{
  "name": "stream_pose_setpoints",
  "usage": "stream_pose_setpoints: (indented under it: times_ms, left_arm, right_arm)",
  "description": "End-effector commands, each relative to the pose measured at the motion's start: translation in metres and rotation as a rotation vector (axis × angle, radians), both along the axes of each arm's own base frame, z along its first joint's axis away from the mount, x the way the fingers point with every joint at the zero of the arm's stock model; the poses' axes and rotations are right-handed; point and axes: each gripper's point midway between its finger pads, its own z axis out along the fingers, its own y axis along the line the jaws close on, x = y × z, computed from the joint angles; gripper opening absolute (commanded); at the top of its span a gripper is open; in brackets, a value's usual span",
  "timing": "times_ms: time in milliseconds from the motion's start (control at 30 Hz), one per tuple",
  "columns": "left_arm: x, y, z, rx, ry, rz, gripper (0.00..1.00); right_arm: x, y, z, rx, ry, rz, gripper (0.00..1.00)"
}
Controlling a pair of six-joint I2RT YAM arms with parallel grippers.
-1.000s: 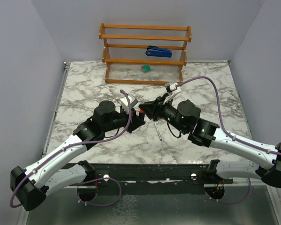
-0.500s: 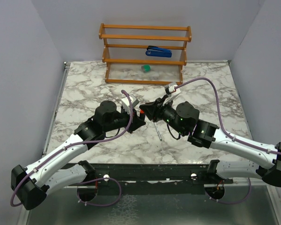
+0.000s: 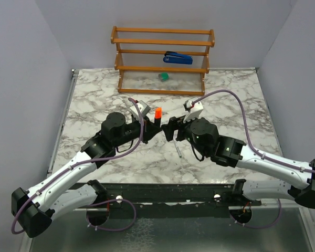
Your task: Insert the pens into the pen caps
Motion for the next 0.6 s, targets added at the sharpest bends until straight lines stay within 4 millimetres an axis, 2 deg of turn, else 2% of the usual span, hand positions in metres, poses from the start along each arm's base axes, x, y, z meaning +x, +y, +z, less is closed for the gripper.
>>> stream_pose_setpoints:
  times_ms: [0, 100, 167, 233, 333, 433, 567]
  left_arm:
    - [0.019, 0.001, 0.037, -0.158, -0.102, 0.095, 0.0]
    - [0.026, 0.005, -0.002, -0.091, 0.007, 0.159, 0.0]
    - [0.033, 0.012, -0.025, -0.039, 0.073, 0.229, 0.0]
    - [0.043, 0.024, -0.046, 0.026, 0.135, 0.329, 0.0]
    - [0.057, 0.045, -0.073, 0.132, 0.225, 0.497, 0.0]
    - [0.067, 0.064, -0.101, 0.254, 0.32, 0.637, 0.0]
    - [0.075, 0.076, -0.129, 0.363, 0.47, 0.725, 0.0]
  right_arm:
    - [-0.004, -0.029, -0.007, -0.152, -0.025, -0.064, 0.82]
    - [0.002, -0.041, 0.033, -0.055, -0.107, -0.121, 0.85]
    - [0.001, -0.049, 0.046, -0.015, -0.137, -0.133, 0.85]
    - [-0.002, -0.057, 0.05, 0.003, -0.148, -0.136, 0.85]
    - [-0.006, -0.067, 0.04, -0.002, -0.134, -0.142, 0.85]
    - [-0.011, -0.075, 0.021, -0.031, -0.088, -0.147, 0.85]
    - [-0.018, -0.083, -0.005, -0.083, -0.011, -0.158, 0.85]
